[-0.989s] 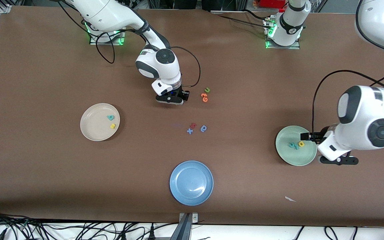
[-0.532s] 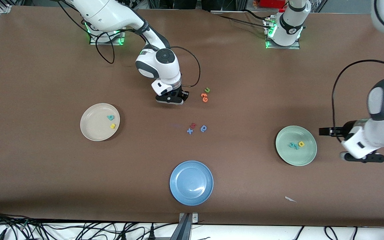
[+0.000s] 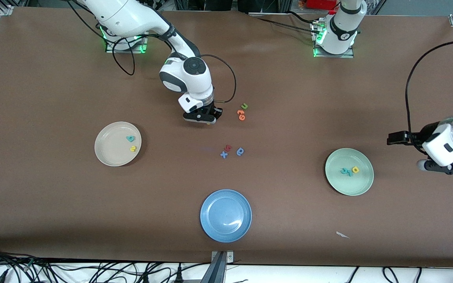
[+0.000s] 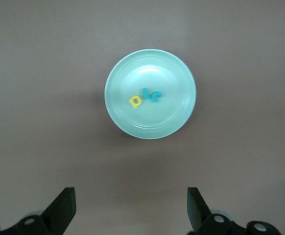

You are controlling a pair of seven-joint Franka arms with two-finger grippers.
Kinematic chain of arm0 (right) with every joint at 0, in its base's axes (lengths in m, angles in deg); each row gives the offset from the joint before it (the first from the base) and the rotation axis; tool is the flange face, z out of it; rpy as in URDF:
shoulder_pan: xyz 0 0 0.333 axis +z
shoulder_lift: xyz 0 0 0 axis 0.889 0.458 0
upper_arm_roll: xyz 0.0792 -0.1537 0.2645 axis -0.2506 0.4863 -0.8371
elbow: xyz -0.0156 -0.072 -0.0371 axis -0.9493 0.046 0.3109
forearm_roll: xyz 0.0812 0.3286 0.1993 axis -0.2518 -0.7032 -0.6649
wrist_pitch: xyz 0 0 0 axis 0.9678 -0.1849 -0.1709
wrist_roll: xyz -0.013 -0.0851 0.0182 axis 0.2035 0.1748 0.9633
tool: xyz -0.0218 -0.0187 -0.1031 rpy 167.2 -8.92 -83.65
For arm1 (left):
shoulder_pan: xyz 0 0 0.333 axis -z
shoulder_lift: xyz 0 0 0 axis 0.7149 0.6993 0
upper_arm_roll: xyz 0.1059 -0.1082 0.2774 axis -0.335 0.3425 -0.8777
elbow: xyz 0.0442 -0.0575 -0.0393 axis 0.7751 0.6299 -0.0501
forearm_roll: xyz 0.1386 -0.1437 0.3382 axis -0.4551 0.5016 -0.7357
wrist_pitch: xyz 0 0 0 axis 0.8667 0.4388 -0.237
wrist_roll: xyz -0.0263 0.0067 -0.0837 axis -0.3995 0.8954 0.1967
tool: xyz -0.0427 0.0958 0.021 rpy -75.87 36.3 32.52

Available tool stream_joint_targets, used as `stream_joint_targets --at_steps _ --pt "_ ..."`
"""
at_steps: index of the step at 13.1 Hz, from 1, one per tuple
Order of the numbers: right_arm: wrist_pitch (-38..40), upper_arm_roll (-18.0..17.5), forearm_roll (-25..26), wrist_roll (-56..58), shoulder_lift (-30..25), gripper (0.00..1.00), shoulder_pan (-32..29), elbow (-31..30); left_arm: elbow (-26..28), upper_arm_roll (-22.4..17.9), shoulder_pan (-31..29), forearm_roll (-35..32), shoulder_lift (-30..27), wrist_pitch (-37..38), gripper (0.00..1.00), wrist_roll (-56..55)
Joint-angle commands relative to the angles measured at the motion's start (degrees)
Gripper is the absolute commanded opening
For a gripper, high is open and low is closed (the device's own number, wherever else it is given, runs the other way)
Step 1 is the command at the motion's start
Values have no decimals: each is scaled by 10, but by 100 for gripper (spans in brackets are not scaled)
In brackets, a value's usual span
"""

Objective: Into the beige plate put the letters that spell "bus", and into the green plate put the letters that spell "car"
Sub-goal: 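Return the left arm to rest while the right gripper lifts the yellow n, then drop the yellow n on the beige plate with the right gripper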

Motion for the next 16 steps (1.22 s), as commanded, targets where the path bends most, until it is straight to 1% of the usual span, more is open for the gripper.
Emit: stream_joint_targets --at_steps 1,3,5,7,10,12,16 --pt "4 4 15 -5 -9 19 3 3 86 -74 56 36 -76 -36 100 19" --pt "27 3 16 21 -37 18 -6 2 96 -75 60 34 -104 -37 100 17" --pt "62 1 14 74 -83 18 -37 -20 112 -76 70 34 -130 -37 100 15" --pt "63 -2 12 141 -125 18 -82 -58 121 -83 79 31 -143 -37 100 15" --pt "63 -3 10 266 -166 18 -153 -108 141 -109 100 30 -167 -37 100 19" --pt "63 -3 10 367 -186 18 -219 -134 137 -108 94 30 -155 -36 100 20" --pt "79 -2 10 514 -197 19 -302 -139 131 -107 92 29 -146 -30 100 22"
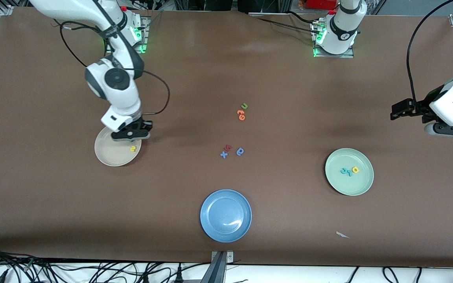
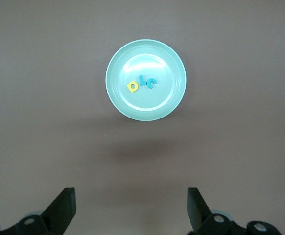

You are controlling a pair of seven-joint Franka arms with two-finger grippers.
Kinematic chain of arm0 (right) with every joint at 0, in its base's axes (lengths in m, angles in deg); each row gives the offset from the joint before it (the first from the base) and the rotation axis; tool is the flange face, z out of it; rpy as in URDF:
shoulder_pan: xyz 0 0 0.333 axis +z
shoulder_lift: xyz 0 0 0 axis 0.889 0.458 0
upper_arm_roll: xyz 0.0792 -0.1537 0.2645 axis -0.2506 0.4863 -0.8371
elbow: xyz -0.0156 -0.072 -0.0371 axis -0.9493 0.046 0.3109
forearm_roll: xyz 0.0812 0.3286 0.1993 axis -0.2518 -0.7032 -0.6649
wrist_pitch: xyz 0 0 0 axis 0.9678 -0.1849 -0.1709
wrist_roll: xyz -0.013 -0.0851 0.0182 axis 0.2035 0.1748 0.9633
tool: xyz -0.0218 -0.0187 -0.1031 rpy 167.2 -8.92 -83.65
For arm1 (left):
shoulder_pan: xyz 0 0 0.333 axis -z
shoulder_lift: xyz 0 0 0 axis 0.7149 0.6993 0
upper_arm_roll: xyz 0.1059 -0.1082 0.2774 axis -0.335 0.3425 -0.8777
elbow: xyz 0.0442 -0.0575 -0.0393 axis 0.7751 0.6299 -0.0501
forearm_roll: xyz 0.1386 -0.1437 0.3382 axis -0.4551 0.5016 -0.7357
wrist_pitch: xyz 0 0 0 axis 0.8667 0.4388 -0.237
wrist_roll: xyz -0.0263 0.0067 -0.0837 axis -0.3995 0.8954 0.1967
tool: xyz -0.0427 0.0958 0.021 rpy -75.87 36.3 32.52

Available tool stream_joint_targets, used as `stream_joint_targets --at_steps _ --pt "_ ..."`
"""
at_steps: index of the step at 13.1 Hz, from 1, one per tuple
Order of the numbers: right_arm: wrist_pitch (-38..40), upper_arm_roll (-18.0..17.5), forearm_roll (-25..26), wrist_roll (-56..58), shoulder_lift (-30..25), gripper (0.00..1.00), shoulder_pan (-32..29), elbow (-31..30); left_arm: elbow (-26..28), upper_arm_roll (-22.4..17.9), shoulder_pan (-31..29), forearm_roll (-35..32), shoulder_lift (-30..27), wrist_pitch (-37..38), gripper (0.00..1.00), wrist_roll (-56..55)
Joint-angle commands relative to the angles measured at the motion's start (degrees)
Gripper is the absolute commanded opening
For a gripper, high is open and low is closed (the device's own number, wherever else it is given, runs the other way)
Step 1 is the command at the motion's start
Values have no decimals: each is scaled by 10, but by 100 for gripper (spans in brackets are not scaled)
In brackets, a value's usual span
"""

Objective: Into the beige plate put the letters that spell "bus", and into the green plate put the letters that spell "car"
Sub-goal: 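Drop the yellow n on the beige plate with the right gripper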

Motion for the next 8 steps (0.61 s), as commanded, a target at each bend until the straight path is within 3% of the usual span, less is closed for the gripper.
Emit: stream_joint_targets --at_steps 1,2,3,4,8 --pt "9 -9 1 69 -23 20 -40 -17 3 -5 2 8 -3 -7 100 13" --pt "9 -9 1 72 -23 34 -46 -17 3 -5 2 7 -3 -7 100 13" --pt "9 -9 1 72 -22 76 -51 -17 2 -5 1 7 -3 -7 100 13" --pt "9 -8 0 71 -22 100 -58 -17 2 -5 -1 7 -4 -6 100 13" --pt "10 -6 -18 72 -30 100 -65 -10 3 -3 0 7 -7 -3 100 13"
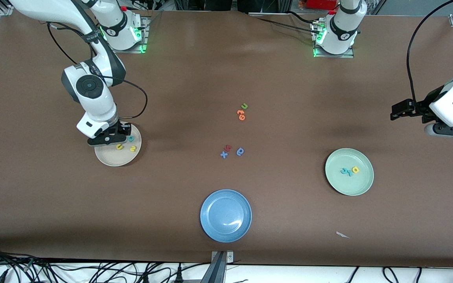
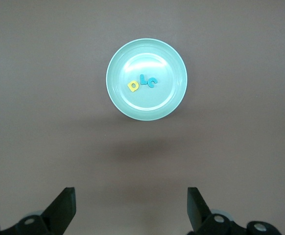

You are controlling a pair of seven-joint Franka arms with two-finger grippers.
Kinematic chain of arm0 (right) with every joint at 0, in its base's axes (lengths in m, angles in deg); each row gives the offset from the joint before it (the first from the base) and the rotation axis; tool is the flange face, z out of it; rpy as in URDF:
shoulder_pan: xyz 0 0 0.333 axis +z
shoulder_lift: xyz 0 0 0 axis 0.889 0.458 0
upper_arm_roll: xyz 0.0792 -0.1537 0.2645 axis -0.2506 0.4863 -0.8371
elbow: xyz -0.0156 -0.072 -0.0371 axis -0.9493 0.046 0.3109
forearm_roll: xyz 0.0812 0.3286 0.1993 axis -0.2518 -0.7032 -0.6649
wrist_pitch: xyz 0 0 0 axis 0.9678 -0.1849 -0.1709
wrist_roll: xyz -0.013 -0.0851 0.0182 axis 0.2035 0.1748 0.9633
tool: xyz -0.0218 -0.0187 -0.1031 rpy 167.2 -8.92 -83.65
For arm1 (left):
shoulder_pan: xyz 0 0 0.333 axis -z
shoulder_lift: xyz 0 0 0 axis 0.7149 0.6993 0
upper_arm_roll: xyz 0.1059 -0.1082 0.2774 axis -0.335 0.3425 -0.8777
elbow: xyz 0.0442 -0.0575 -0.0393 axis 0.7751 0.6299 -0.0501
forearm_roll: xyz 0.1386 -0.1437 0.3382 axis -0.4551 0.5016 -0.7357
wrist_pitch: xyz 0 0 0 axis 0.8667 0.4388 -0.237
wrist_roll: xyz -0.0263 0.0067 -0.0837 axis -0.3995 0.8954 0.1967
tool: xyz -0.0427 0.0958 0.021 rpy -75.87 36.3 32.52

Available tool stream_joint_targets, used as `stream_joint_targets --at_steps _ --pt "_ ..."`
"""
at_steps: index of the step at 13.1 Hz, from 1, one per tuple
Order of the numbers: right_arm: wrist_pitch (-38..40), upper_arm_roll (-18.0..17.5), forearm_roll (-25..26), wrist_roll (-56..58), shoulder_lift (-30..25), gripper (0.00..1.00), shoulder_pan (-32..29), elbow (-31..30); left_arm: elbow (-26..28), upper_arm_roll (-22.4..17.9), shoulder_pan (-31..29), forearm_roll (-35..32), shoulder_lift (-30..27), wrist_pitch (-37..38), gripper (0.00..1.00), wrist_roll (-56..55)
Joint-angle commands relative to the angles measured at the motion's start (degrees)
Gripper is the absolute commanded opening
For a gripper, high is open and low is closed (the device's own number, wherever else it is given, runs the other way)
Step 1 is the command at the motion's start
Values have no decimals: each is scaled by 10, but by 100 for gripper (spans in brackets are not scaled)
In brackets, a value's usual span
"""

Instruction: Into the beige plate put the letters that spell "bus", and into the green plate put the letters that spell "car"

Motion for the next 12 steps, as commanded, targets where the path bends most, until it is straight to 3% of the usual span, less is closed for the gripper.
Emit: stream_joint_targets --at_steps 1,2,5,7,8,10,12 --pt "4 -7 -49 11 -31 100 -8 -3 3 -1 2 7 -7 -1 100 13" --pt "26 -13 -77 10 -35 100 -7 11 3 0 2 7 -7 -1 100 13" --pt "154 -37 -93 14 -54 100 -6 76 2 0 2 7 -8 1 100 12" --pt "238 -39 -175 89 -62 100 -6 142 3 0 2 7 -8 1 100 12" --pt "283 -37 -218 126 -65 100 -6 182 3 0 2 7 -8 0 100 12" --pt "373 -31 -246 155 -73 100 -6 250 3 0 2 7 -8 1 100 13" --pt "442 3 -295 191 -82 100 -3 304 3 0 2 7 -8 0 100 13"
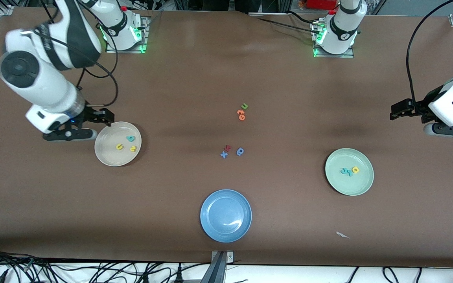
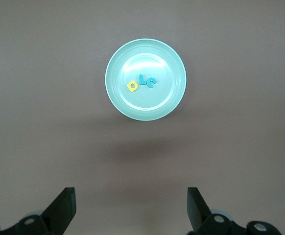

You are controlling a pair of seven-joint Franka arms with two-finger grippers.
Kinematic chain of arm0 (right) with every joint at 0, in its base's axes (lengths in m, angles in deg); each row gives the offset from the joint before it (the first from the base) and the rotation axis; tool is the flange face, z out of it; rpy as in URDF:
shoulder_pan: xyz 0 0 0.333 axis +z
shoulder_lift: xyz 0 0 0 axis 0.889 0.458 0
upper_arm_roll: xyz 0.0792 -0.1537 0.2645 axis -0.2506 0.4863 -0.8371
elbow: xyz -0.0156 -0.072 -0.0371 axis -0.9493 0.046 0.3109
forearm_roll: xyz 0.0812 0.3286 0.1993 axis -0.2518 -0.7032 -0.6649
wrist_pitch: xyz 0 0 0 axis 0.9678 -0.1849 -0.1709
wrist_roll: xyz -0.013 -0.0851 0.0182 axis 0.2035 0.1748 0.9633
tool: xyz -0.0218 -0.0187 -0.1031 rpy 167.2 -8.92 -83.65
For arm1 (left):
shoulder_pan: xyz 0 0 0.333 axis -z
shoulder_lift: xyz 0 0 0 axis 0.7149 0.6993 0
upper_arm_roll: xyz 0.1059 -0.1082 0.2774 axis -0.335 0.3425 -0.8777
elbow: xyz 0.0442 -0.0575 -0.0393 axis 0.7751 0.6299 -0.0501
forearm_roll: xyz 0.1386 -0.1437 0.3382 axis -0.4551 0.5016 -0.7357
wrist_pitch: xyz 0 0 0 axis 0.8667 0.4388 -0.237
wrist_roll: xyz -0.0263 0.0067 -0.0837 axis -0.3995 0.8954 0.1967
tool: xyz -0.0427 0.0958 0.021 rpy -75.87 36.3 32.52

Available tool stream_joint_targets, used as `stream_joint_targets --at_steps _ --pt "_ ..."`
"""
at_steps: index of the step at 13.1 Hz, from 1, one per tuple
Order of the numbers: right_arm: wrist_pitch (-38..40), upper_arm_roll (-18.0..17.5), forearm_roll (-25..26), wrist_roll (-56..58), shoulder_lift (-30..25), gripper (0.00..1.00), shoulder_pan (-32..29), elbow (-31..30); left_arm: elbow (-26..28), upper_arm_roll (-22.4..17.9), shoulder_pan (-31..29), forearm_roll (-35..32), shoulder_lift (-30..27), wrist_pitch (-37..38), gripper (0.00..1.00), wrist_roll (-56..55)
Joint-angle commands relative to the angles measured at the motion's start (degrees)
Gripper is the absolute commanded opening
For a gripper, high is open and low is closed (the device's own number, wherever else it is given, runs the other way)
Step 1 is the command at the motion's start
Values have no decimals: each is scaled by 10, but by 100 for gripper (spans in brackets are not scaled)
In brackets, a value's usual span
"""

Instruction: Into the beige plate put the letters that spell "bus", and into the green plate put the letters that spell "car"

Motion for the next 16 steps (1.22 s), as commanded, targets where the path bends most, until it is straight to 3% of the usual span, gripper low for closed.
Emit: stream_joint_targets --at_steps 1,3,5,16 --pt "71 45 -57 62 -15 100 3 48 3 -2 1 7 -7 0 100 13" --pt "105 102 -76 123 -34 100 14 65 3 -2 1 7 -6 0 100 13" --pt "132 136 -77 184 -39 100 16 82 3 -2 1 7 -6 0 100 13" --pt "131 140 -57 216 -34 100 12 108 3 -2 0 7 -6 0 100 13"
